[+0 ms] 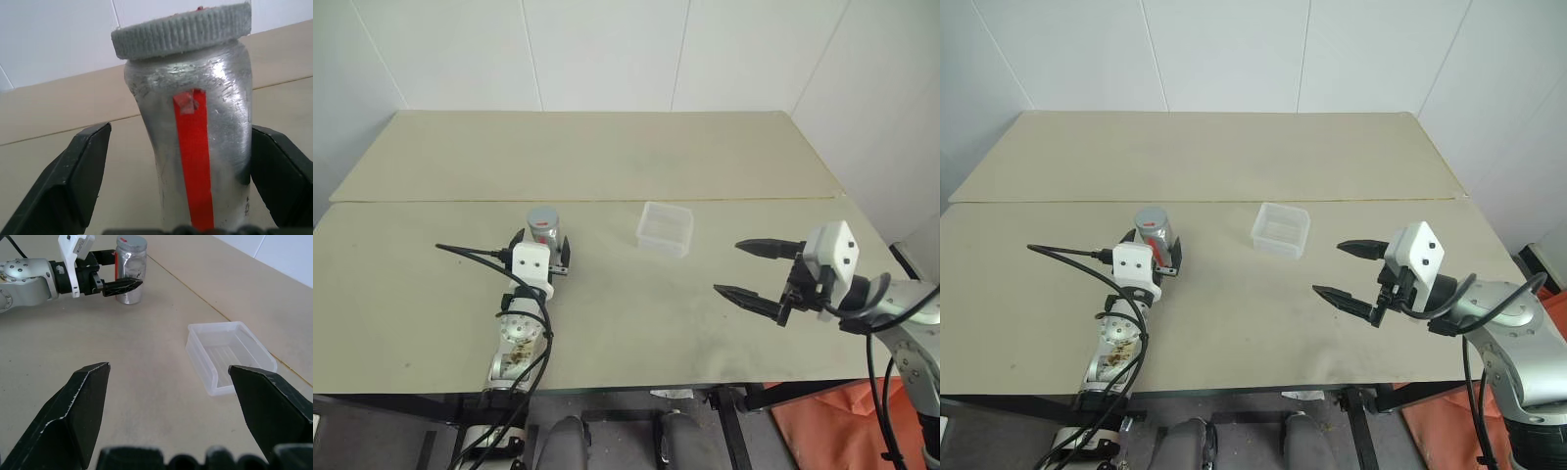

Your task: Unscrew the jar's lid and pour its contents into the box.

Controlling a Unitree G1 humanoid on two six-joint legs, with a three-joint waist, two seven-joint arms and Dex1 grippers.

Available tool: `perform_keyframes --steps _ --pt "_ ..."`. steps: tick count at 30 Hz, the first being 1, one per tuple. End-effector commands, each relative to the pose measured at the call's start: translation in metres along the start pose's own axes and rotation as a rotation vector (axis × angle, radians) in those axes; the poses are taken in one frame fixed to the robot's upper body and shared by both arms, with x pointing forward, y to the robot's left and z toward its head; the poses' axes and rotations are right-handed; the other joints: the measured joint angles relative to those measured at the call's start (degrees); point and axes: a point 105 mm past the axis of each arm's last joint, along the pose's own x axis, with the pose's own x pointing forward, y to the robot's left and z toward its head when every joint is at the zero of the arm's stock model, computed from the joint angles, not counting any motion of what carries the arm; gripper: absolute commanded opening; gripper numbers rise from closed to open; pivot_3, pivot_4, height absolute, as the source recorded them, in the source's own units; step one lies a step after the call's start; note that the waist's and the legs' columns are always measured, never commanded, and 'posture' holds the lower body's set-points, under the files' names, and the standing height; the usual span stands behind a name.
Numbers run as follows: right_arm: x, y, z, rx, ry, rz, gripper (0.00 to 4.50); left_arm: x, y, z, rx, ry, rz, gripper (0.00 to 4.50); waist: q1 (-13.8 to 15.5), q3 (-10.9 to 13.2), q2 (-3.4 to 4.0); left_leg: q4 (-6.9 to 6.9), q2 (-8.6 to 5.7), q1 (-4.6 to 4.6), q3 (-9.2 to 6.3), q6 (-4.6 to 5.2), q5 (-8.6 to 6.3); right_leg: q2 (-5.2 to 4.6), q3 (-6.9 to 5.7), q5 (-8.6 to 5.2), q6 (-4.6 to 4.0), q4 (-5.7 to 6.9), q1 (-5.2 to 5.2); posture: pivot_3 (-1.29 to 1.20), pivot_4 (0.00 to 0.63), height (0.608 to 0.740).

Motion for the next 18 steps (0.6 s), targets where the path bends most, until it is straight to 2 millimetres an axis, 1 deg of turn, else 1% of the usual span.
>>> perform_keyframes --steps 1,4,5,6,7,11,14,16,18 --pt "-0.006 -0.005 0.012 -0.059 -0.025 -0.029 4.50 0.008 0.001 0.016 -0.021 -0.085 -0.012 3.58 0.0 0.0 0.00 0.00 0.00 -0.01 0.00 0.00 0.00 0.00 0.00 0.00 0.00 0.00 0.00 0.00 0.150 0.740" --pt "-0.007 -0.006 0.011 -0.063 -0.016 -0.032 4.50 0.013 0.000 0.011 -0.004 -0.048 -0.037 2.64 0.0 0.0 0.00 0.00 0.00 0.01 0.00 0.00 0.00 0.01 0.00 0.00 0.00 0.00 0.00 0.00 0.150 0.740" --pt "-0.007 -0.006 0.012 -0.066 -0.018 -0.031 4.50 0.017 0.002 0.010 -0.034 -0.045 -0.025 2.25 -0.1 0.0 0.00 0.00 0.00 0.00 0.00 0.00 0.00 0.01 0.00 0.00 0.00 0.00 0.00 0.00 0.150 0.740" --pt "-0.007 -0.006 0.013 -0.067 -0.020 -0.032 4.50 0.019 0.004 0.010 -0.037 -0.042 -0.019 2.01 -0.1 0.0 0.00 0.00 0.00 0.01 0.00 0.00 0.00 0.01 0.00 0.00 0.00 0.00 0.01 0.00 0.150 0.740" --pt "-0.008 -0.006 0.013 -0.067 -0.020 -0.034 4.50 0.021 0.005 0.010 -0.029 -0.045 -0.017 1.93 0.0 0.0 0.00 0.00 0.00 0.01 0.00 0.00 0.00 0.01 0.00 0.00 0.01 0.00 0.01 0.00 0.150 0.740" --pt "-0.008 -0.007 0.013 -0.071 -0.017 -0.044 4.50 0.024 0.007 0.009 -0.040 -0.035 -0.016 1.93 0.0 0.0 0.00 0.00 0.00 0.02 0.00 0.00 0.00 0.01 0.00 0.00 0.01 0.00 0.01 0.00 0.150 0.740" --pt "-0.007 -0.006 0.016 -0.076 -0.026 -0.050 4.50 0.023 0.007 0.013 -0.055 -0.054 -0.032 1.93 -0.1 0.0 0.00 0.00 0.00 0.02 0.00 0.00 0.00 0.01 0.00 0.01 0.01 0.00 0.01 0.00 0.150 0.740" --pt "-0.003 -0.006 0.020 -0.071 -0.048 -0.055 4.50 0.021 0.003 0.020 -0.074 -0.078 -0.067 1.93 -0.1 0.0 0.00 0.00 0.01 0.02 0.00 0.00 0.00 0.02 0.00 0.01 0.01 0.01 0.01 0.00 0.150 0.740" --pt "0.008 -0.002 0.030 -0.052 -0.106 -0.061 4.50 0.018 -0.004 0.033 -0.115 -0.125 -0.125 1.93 -0.2 0.0 0.00 -0.01 0.00 0.01 0.00 0.00 0.00 0.01 0.00 0.01 0.01 0.00 0.00 0.00 0.150 0.740"
